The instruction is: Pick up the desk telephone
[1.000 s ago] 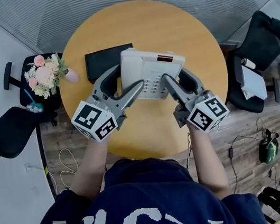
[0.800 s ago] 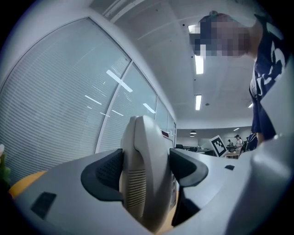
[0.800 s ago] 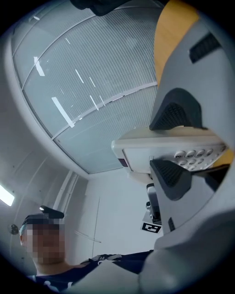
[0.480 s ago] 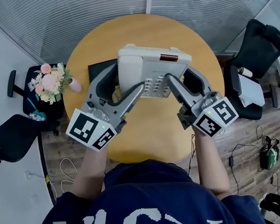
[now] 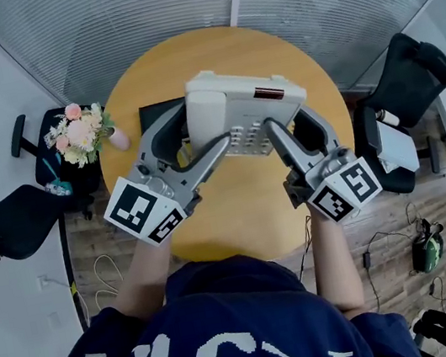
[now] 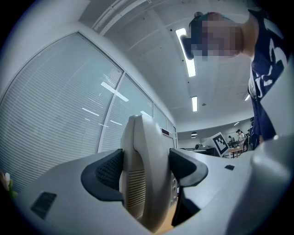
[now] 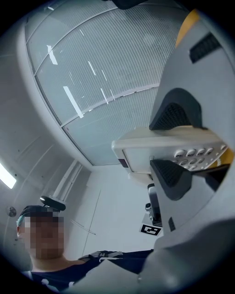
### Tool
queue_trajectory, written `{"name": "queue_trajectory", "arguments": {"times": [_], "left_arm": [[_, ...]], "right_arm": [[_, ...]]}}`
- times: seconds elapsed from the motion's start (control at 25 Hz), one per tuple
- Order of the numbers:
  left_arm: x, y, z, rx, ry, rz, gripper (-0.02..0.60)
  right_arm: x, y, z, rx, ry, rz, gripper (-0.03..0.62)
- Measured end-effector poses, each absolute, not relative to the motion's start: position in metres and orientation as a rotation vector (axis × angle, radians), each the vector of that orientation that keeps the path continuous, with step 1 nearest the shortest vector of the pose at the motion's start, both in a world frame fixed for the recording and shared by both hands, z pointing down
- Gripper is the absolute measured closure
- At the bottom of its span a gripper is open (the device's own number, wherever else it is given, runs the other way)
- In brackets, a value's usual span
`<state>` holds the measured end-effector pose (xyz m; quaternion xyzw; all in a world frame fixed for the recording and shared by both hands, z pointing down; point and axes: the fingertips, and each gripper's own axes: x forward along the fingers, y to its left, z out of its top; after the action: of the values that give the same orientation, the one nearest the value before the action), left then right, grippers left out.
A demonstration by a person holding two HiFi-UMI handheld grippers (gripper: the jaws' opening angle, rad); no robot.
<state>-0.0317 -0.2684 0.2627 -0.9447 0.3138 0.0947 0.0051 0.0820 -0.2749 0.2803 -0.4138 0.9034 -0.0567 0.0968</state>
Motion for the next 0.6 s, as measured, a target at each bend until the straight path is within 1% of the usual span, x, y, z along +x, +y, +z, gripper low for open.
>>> {"name": "queue_trajectory", "arguments": {"times": [0.6], "left_arm": [[-0.0283,-0.2602,0.2619,-2.959,1.01,0.305,0.258]], "right_arm": [[0.0859,-0.2667,0.2791,-1.223,2.648,-0.149,0.375]]}}
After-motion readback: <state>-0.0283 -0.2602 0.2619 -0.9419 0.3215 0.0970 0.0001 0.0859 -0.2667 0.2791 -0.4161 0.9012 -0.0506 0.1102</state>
